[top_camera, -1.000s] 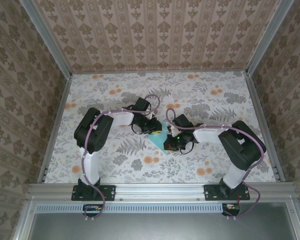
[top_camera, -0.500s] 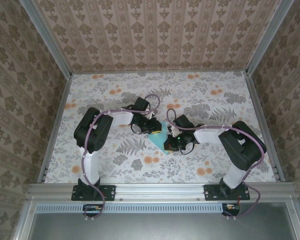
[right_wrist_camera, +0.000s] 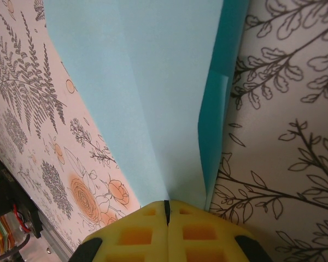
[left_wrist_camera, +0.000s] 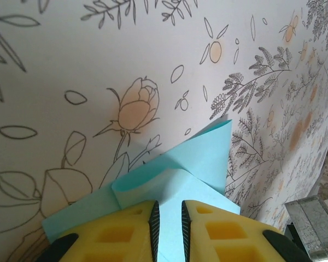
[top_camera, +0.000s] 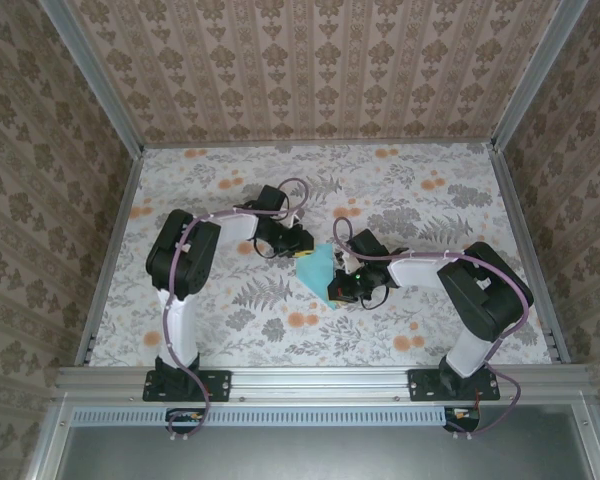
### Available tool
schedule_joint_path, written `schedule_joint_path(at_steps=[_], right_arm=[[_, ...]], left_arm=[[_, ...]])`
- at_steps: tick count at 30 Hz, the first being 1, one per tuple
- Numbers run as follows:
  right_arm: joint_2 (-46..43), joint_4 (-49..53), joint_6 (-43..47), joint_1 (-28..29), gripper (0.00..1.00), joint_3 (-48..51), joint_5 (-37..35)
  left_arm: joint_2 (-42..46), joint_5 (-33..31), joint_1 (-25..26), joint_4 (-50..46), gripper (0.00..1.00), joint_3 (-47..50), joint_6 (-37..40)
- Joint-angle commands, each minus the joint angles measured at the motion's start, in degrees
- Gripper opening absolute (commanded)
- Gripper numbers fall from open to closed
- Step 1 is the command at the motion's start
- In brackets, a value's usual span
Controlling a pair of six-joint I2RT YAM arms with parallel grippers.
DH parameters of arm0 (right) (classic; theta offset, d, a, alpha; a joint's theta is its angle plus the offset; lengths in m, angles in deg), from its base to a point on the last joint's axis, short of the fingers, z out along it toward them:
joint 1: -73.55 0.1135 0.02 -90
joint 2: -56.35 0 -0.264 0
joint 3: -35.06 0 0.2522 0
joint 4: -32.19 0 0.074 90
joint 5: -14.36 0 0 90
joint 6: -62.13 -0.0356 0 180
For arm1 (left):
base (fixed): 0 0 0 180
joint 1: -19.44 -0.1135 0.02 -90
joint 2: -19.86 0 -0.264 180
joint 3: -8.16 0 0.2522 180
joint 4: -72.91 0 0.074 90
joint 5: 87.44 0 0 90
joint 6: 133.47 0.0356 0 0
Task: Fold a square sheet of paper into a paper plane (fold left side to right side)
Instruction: Fourth fold the wing at the center of the table.
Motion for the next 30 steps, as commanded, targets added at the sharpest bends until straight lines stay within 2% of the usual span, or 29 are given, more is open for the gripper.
schedule_joint_path(at_steps=[1, 3, 12, 20, 25, 30], right_arm=[[1.32, 8.35, 0.37, 0.1, 0.0, 3.05, -3.39], [1.25, 8.43, 0.39, 0.1, 0.0, 2.97, -3.34], [1.26, 8.62, 0.17, 0.1, 0.0, 2.88, -3.47], [1.53, 8.44, -0.04, 0.1, 0.0, 2.27, -3.69], [1.69, 8.5, 0.03, 0.07, 0.0, 2.09, -4.0], [1.82, 8.84, 0.38, 0.09, 0.0, 1.87, -4.34]], left_arm=[[-3.81, -8.71, -2.78, 0.28, 0.22, -2.75, 4.15], [-4.44, -8.81, -4.75, -0.57, 0.22, -4.03, 4.72], [-5.6, -8.24, -6.67, -3.06, 0.23, -8.09, 6.29], [5.37, -9.33, -6.56, -1.05, 0.23, -1.4, 6.97], [14.2, -7.52, -4.17, 0.45, 0.23, 5.35, 6.51], [18.57, -0.89, 1.44, 7.01, 0.24, 11.92, 2.66]])
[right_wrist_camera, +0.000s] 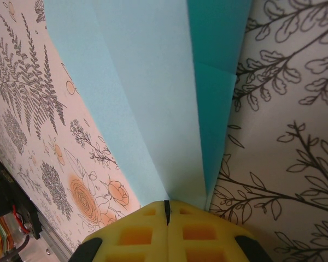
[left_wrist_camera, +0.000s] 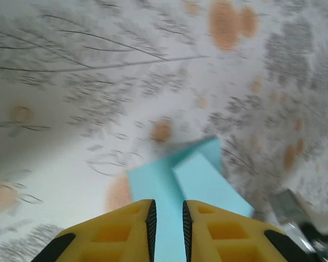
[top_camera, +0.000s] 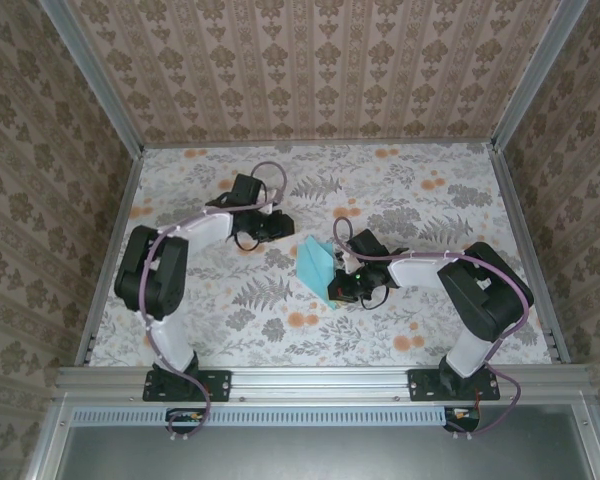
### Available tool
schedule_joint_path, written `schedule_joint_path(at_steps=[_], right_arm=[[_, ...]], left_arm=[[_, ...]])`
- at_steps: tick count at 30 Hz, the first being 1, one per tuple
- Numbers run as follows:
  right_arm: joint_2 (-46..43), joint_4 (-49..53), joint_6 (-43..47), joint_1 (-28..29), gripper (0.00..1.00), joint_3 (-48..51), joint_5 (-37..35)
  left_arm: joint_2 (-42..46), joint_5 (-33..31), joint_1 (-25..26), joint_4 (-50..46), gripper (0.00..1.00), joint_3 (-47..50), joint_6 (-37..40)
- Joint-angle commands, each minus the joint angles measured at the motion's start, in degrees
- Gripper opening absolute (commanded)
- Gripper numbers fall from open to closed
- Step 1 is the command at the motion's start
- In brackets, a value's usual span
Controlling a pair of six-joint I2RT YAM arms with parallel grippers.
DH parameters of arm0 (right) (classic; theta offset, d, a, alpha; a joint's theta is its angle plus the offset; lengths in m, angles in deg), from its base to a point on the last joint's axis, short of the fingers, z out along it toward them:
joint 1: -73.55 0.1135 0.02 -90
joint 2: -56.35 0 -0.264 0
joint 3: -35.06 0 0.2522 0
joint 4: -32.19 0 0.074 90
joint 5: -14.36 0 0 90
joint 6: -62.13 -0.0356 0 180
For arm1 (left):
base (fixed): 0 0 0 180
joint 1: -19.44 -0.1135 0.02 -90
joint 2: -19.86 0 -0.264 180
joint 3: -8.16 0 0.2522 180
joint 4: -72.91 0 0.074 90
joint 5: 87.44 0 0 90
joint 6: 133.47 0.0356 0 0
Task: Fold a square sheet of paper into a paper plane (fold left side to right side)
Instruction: Fourth fold the wing at the center of the table.
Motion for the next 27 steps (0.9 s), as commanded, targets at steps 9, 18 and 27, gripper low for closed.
schedule_joint_path(at_steps=[9, 18, 27], right_arm=[[1.94, 9.38, 0.52, 0.1, 0.0, 1.68, -4.13], [1.78, 9.55, 0.63, 0.12, 0.0, 1.71, -4.28], [2.29, 10.06, 0.86, 0.1, 0.0, 1.54, -4.48]], left_arm=[[-3.58, 7.58, 10.85, 9.03, 0.23, 5.39, -6.76], [-7.39, 7.12, 12.37, 6.83, 0.23, 3.56, -6.19], [-9.59, 6.94, 12.97, 7.22, 0.22, 3.88, -6.54]])
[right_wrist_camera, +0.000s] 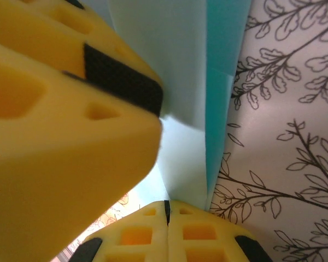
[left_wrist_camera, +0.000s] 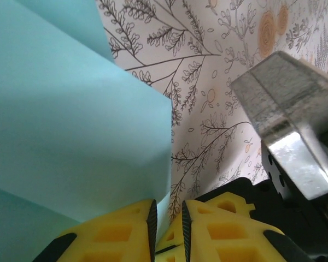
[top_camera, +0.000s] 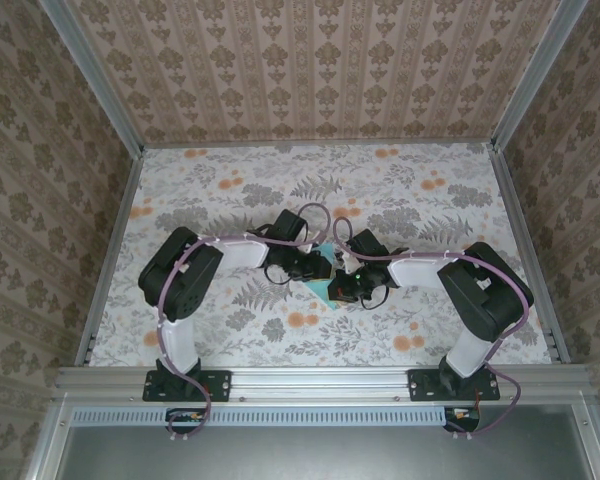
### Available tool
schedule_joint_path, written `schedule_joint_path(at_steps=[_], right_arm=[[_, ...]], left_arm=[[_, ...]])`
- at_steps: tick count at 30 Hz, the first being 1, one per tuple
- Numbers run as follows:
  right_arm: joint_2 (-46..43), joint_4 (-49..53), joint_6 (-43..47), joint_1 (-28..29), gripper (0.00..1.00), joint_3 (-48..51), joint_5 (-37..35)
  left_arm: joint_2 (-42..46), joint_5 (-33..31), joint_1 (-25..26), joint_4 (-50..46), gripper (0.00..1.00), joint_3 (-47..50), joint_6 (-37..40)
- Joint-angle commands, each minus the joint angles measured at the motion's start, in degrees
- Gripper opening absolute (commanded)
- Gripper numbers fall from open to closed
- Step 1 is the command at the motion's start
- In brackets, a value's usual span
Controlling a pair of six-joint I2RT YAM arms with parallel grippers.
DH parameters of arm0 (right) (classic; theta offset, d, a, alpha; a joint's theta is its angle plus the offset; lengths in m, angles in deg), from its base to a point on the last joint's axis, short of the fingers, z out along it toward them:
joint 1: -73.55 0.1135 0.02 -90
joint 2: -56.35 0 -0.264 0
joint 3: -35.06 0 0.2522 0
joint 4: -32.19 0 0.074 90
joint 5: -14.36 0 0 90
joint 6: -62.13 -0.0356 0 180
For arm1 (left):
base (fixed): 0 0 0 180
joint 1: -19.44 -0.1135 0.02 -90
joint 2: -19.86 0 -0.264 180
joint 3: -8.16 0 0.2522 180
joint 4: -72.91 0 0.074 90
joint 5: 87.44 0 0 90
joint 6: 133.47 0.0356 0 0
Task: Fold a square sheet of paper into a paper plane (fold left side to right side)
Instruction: Fourth fold the wing at the center of the table.
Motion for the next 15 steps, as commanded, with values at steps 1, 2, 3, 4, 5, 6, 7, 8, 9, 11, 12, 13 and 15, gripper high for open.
schedule_joint_path(at_steps=[1, 2, 3, 4, 5, 6, 7, 8, 9, 11, 12, 13, 15], right_arm=[[2.2, 9.55, 0.72, 0.1, 0.0, 1.69, -4.48], [2.27, 9.62, 0.79, 0.14, 0.0, 1.65, -4.54], [2.2, 9.78, 0.81, 0.1, 0.0, 1.65, -4.63], [2.22, 9.87, 0.88, 0.06, 0.0, 1.65, -4.63], [2.27, 9.96, 0.89, 0.09, 0.0, 1.61, -4.63], [2.27, 9.98, 0.89, 0.19, 0.0, 1.71, -4.6], [2.2, 10.01, 0.86, 0.13, 0.0, 1.73, -4.72], [2.11, 10.17, 0.89, 0.11, 0.0, 1.73, -4.72], [2.11, 10.31, 0.99, 0.11, 0.0, 1.66, -4.72], [1.99, 10.37, 0.94, 0.14, 0.0, 1.74, -4.79], [1.95, 10.47, 1.07, 0.16, 0.0, 1.74, -4.79], [1.96, 10.53, 1.12, 0.1, 0.0, 1.74, -4.81], [1.96, 10.64, 1.21, 0.11, 0.0, 1.65, -4.81]], left_arm=[[-1.67, 0.56, 0.08, 0.01, 0.22, -0.93, -0.53], [-1.98, 0.39, 0.09, 0.06, 0.22, -0.88, -0.55], [-2.38, 0.36, 0.07, 0.09, 0.22, -0.94, -0.62], [-2.51, 0.16, 0.06, 0.24, 0.22, -0.83, -0.66], [-2.95, -0.03, 0.09, 0.31, 0.22, -0.83, -0.71], [-3.15, -0.18, -0.04, 0.31, 0.22, -0.79, -0.69], [-3.39, -0.41, -0.08, 0.35, 0.21, -0.81, -0.72], [-3.58, -0.62, -0.18, 0.44, 0.21, -0.81, -0.62], [-3.74, -0.98, -0.44, 0.39, 0.21, -0.8, -0.54], [-4.18, -1.27, -0.93, 0.75, 0.21, -0.79, -0.36], [-4.38, -1.51, -1.33, 0.97, 0.21, -0.87, -0.27], [-4.73, -1.66, -1.77, 1.09, 0.21, -1.05, -0.15], [-5.36, -1.51, -2.64, 1.31, 0.21, -1.52, 0.23]])
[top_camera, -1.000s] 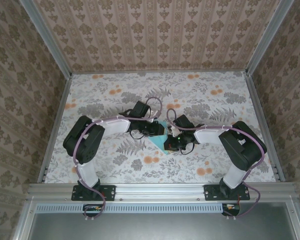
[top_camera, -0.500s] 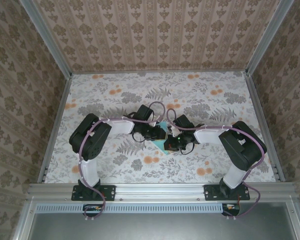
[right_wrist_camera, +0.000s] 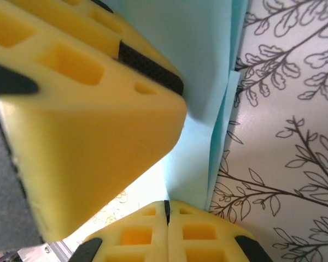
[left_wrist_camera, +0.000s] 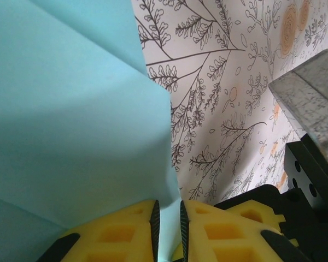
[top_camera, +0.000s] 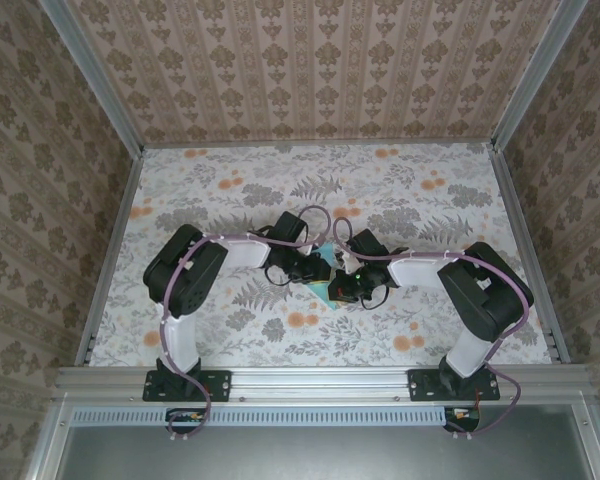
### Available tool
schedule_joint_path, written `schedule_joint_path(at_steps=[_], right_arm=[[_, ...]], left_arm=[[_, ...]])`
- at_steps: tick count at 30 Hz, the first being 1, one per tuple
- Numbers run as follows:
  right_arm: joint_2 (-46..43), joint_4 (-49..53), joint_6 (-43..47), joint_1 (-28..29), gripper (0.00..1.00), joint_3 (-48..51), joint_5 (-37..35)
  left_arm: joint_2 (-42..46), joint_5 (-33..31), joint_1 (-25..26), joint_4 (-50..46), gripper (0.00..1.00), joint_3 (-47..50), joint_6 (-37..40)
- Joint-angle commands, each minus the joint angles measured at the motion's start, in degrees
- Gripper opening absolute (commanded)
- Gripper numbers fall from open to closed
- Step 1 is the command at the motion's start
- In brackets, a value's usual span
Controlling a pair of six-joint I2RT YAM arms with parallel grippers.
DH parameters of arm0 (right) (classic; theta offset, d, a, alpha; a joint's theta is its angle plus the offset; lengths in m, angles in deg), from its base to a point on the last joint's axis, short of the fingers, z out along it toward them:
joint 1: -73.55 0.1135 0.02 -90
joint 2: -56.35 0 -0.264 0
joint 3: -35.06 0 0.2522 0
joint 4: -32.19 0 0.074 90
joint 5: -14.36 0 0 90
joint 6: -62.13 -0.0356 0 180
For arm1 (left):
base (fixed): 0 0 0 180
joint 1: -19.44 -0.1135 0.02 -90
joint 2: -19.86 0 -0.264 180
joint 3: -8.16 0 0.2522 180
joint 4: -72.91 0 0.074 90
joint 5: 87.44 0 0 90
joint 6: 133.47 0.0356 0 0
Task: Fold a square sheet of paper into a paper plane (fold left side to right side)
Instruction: Fourth fold the wing at the center of the table.
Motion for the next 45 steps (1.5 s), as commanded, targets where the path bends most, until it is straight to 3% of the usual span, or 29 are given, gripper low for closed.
schedule_joint_path(at_steps=[1, 20, 28, 39, 45], right_arm=[[2.02, 10.09, 0.96, 0.1, 0.0, 1.8, -4.69], [1.98, 10.01, 1.18, 0.11, 0.0, 1.8, -4.56], [1.03, 6.04, -0.15, 0.1, 0.01, 1.03, -2.43], [-8.7, -0.96, -1.25, -0.24, 0.23, -0.48, -4.39], [-17.32, -4.98, -1.7, -3.62, 0.44, 3.13, -10.19]], left_arm=[[-3.2, -2.99, -2.0, 0.76, 0.2, -1.41, 0.82], [-5.41, -2.99, -8.19, -3.43, 0.21, -8.21, 5.0], [-0.38, -0.68, -8.97, -4.7, 0.27, -8.77, 5.4], [15.97, -2.11, -13.31, -9.98, 0.43, -4.35, 6.66], [15.49, -0.21, -12.92, -4.23, 0.44, 1.72, 2.51]])
